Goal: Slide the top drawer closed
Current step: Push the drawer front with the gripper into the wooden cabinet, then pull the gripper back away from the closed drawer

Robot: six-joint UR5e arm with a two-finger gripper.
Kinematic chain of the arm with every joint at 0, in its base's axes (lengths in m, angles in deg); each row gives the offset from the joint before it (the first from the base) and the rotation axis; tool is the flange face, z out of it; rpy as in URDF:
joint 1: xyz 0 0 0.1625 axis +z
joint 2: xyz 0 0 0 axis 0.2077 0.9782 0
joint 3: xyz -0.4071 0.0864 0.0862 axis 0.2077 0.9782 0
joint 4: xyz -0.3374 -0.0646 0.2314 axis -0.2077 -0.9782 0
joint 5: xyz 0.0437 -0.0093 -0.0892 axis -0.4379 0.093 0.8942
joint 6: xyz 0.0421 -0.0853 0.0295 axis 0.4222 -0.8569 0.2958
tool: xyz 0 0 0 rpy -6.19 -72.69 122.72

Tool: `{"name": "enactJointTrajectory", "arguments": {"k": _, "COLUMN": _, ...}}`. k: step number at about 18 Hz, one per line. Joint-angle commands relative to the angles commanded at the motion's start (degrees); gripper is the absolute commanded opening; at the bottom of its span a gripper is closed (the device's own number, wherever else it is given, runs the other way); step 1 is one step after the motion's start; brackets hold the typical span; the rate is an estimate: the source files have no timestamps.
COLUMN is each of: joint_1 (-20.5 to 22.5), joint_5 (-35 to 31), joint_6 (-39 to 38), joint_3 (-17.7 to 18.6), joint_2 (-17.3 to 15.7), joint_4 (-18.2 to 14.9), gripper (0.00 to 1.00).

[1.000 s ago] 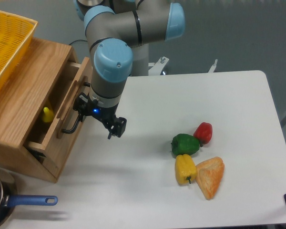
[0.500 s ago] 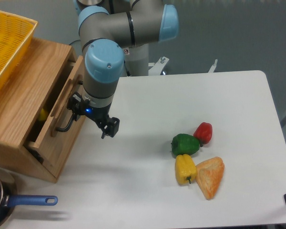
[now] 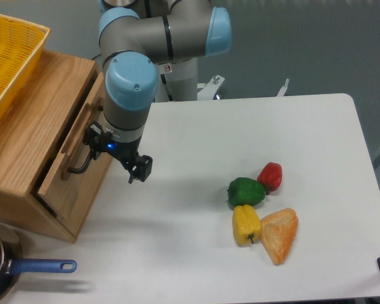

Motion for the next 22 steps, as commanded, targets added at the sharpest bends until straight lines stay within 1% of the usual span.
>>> {"name": "enactJointTrajectory", "arguments": {"k": 3, "joint_1": -0.7, "joint_5": 0.0, "joint_6": 0.0, "joint_3": 0.0, "joint_2": -0.1, "joint_4": 0.0, "gripper": 1.0}}
{"name": "enactJointTrajectory", "arguments": {"k": 10, "joint_1": -0.8, "joint_5": -0.2, "joint_6": 0.1, "joint_3": 0.0, "joint_2": -0.1, "joint_4": 0.0, "gripper": 1.0}}
{"name": "enactJointTrajectory", "arguments": {"k": 13, "joint_1": -0.1, "joint_5": -0.5, "joint_6": 0.3, "joint_3": -0.1, "joint_2": -0.1, "joint_4": 0.0, "gripper": 1.0}}
{"name": "enactJointTrajectory", "arguments": {"k": 17, "joint_1": 2.6, "joint_5": -0.7, "joint_6": 1.7, "joint_3": -1.0, "joint_2": -0.1, "joint_4": 0.4, "gripper": 1.0}}
{"name": "enactJointTrajectory", "arguments": {"k": 19, "joint_1": 4.6, "joint_5": -1.6, "joint_6": 7.0, "joint_3": -1.0, "joint_2": -0.1, "joint_4": 0.4, "gripper": 1.0}}
{"name": "enactJointTrajectory", "arguments": {"k": 22, "joint_1": 7.5, "joint_5": -5.3, "joint_6": 21.0, "joint_3": -1.0, "joint_2": 0.0, "joint_4": 0.6, "gripper": 1.0}}
